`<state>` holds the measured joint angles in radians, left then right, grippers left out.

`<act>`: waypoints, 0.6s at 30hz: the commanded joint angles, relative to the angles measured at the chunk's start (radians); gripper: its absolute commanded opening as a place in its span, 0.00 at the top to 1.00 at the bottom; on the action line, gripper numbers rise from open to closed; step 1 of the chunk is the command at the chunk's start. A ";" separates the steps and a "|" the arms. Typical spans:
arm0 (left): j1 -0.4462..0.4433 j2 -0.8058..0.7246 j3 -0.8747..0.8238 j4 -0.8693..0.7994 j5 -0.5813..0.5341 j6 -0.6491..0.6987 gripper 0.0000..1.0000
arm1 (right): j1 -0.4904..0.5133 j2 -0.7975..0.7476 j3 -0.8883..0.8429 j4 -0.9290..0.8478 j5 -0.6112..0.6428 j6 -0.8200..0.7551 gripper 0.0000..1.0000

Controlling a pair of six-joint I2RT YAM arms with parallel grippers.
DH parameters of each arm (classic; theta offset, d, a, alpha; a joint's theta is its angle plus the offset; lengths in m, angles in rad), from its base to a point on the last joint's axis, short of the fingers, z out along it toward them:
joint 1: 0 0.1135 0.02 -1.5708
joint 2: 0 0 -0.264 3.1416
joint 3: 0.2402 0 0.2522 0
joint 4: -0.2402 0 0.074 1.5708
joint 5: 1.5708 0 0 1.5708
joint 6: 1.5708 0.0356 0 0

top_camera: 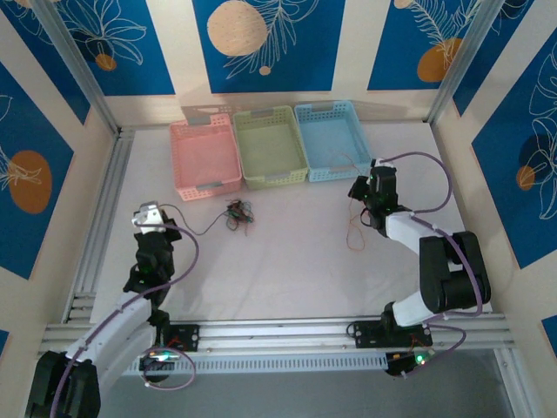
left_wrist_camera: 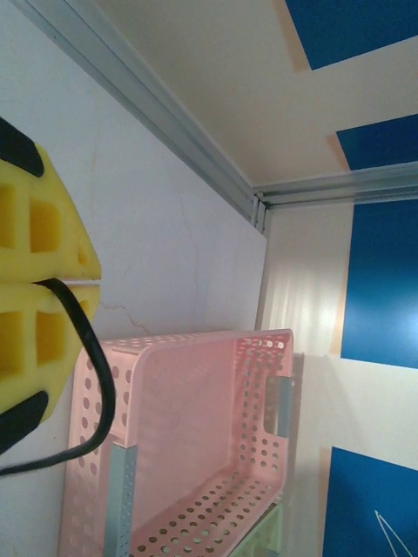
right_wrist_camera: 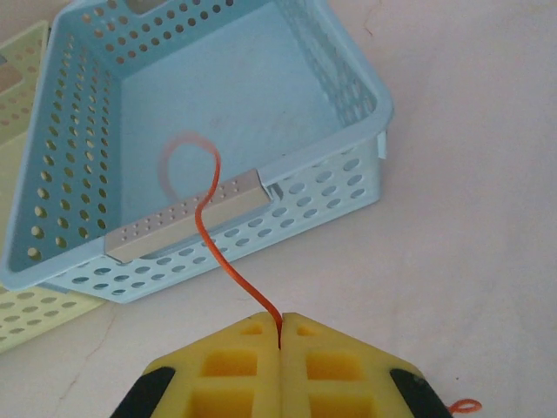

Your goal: Untangle the cables

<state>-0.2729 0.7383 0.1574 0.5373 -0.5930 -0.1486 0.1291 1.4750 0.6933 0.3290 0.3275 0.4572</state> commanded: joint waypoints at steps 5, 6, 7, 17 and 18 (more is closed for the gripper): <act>0.006 -0.017 -0.012 0.027 -0.026 -0.010 1.00 | -0.011 -0.028 -0.010 0.028 0.024 0.054 1.00; 0.006 -0.017 -0.013 0.027 -0.025 -0.011 1.00 | -0.011 -0.029 -0.009 0.026 0.023 0.054 1.00; 0.006 -0.017 -0.013 0.027 -0.025 -0.011 1.00 | -0.011 -0.029 -0.009 0.027 0.024 0.054 1.00; 0.006 -0.016 -0.012 0.027 -0.016 -0.011 1.00 | -0.015 -0.053 -0.009 -0.024 0.078 0.090 1.00; 0.006 -0.014 -0.012 0.029 -0.012 -0.010 1.00 | -0.016 -0.053 0.001 -0.048 0.080 0.103 1.00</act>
<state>-0.2729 0.7338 0.1547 0.5377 -0.6003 -0.1490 0.1200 1.4498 0.6872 0.3202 0.3622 0.5144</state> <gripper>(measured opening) 0.058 0.059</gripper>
